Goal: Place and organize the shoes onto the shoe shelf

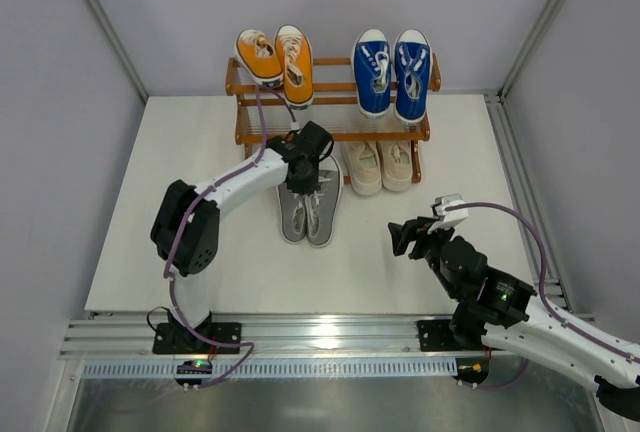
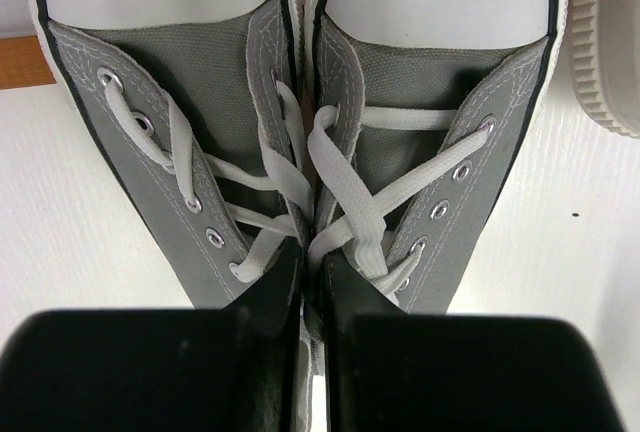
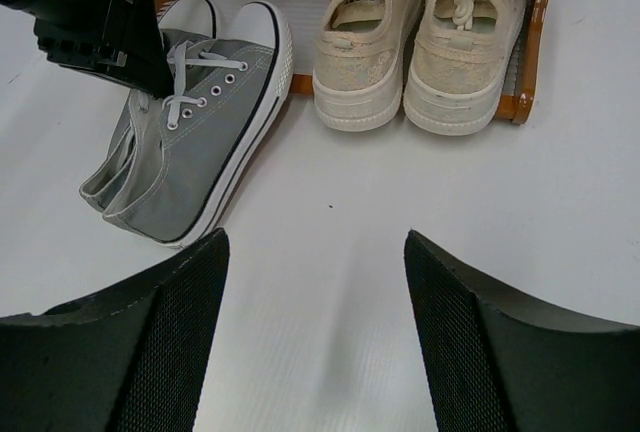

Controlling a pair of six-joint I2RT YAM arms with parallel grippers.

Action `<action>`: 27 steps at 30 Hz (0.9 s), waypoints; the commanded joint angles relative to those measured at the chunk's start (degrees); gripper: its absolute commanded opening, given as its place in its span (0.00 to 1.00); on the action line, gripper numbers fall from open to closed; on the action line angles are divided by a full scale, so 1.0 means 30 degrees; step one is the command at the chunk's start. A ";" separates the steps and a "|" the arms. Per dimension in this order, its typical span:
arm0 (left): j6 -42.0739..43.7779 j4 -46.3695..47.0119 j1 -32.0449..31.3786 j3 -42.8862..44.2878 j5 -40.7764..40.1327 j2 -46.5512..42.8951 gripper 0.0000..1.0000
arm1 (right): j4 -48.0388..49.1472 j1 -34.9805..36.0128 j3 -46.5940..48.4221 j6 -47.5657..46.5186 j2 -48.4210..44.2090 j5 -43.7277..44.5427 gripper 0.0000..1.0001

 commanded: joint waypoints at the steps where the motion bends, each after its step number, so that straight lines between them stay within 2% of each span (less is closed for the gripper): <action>1: 0.1005 0.2134 0.0266 0.0609 -0.1409 -0.1071 0.00 | 0.0517 0.0068 0.0238 -0.0183 0.0097 0.0369 0.73; 9: 0.0539 0.3309 0.0266 -0.2262 -0.0883 -0.1861 0.01 | 0.0694 0.0097 0.0033 0.0051 0.0390 0.0282 0.73; 12: 0.0274 0.3954 0.0237 -0.3577 -0.0532 -0.2622 0.21 | 0.0811 0.0097 -0.0084 0.0110 0.0419 0.0252 0.73; 13: 0.0099 0.4072 0.0237 -0.3874 -0.0501 -0.2769 0.33 | 0.0869 0.0097 -0.0113 0.0139 0.0419 0.0252 0.73; 14: -0.0047 0.4189 0.0237 -0.4051 -0.0530 -0.3003 0.41 | 0.0899 0.0097 -0.0143 0.0139 0.0448 0.0223 0.73; 15: -0.0136 0.4190 0.0237 -0.4342 -0.0530 -0.3121 0.56 | 0.0899 0.0097 -0.0143 0.0139 0.0478 0.0194 0.73; 18: -0.0517 0.4336 -0.0026 -0.4957 -0.0792 -0.3765 0.74 | 0.0958 0.0068 -0.0143 0.0198 0.0595 0.0135 0.73; 21: -0.1043 0.4365 -0.0552 -0.5457 -0.1144 -0.4729 0.82 | 0.0987 0.0097 -0.0172 0.0227 0.0595 0.0105 0.73; 27: -0.2508 0.4980 -0.2631 -0.7740 -0.3164 -0.6928 0.87 | 0.1075 0.0097 -0.0406 0.0257 0.0507 0.0076 0.73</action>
